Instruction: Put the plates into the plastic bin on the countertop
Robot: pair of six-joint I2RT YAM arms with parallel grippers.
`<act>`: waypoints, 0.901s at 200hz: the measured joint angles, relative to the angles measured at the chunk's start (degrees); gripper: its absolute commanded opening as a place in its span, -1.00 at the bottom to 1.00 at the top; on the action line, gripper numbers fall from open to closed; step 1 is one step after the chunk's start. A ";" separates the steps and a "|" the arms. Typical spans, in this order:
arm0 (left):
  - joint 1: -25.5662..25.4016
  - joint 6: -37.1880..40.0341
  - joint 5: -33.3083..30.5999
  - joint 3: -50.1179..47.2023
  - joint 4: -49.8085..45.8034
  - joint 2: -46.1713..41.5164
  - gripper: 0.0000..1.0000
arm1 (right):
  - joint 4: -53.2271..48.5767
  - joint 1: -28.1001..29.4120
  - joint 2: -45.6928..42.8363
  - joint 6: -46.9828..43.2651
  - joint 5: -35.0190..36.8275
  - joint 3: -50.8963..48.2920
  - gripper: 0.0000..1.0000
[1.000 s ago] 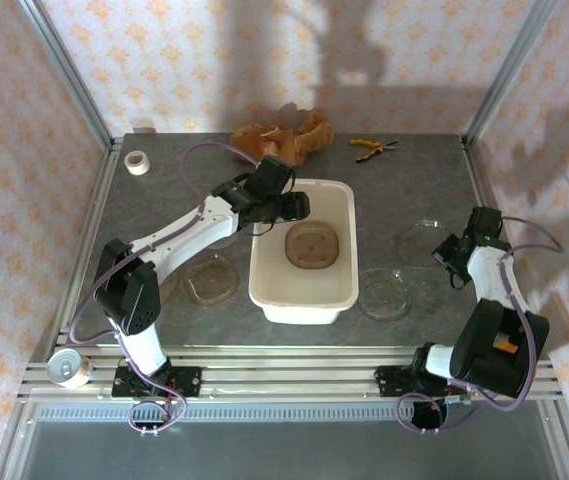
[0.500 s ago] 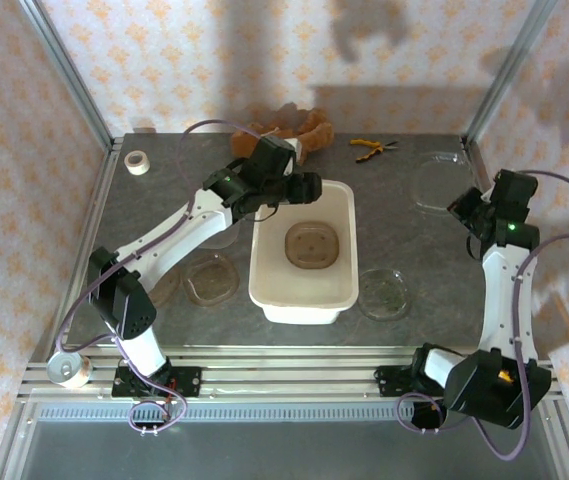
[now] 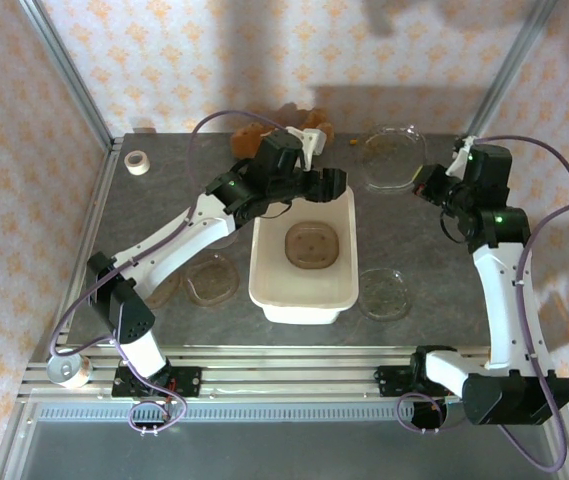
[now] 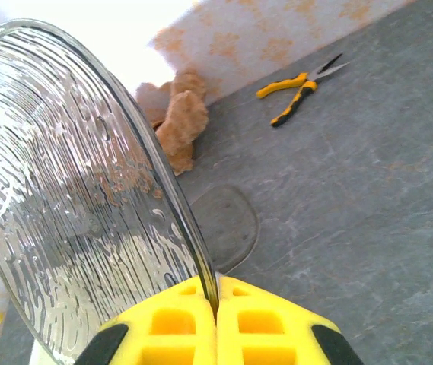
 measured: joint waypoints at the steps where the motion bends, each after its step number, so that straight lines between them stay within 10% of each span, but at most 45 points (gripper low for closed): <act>1: 0.00 0.00 0.00 0.00 0.09 0.00 0.44 | -0.02 0.15 0.00 0.02 -0.02 0.02 -1.00; 180: -0.02 -4.68 -1.95 10.82 -2.01 6.99 0.07 | -0.74 5.95 0.48 2.38 0.87 0.07 -1.00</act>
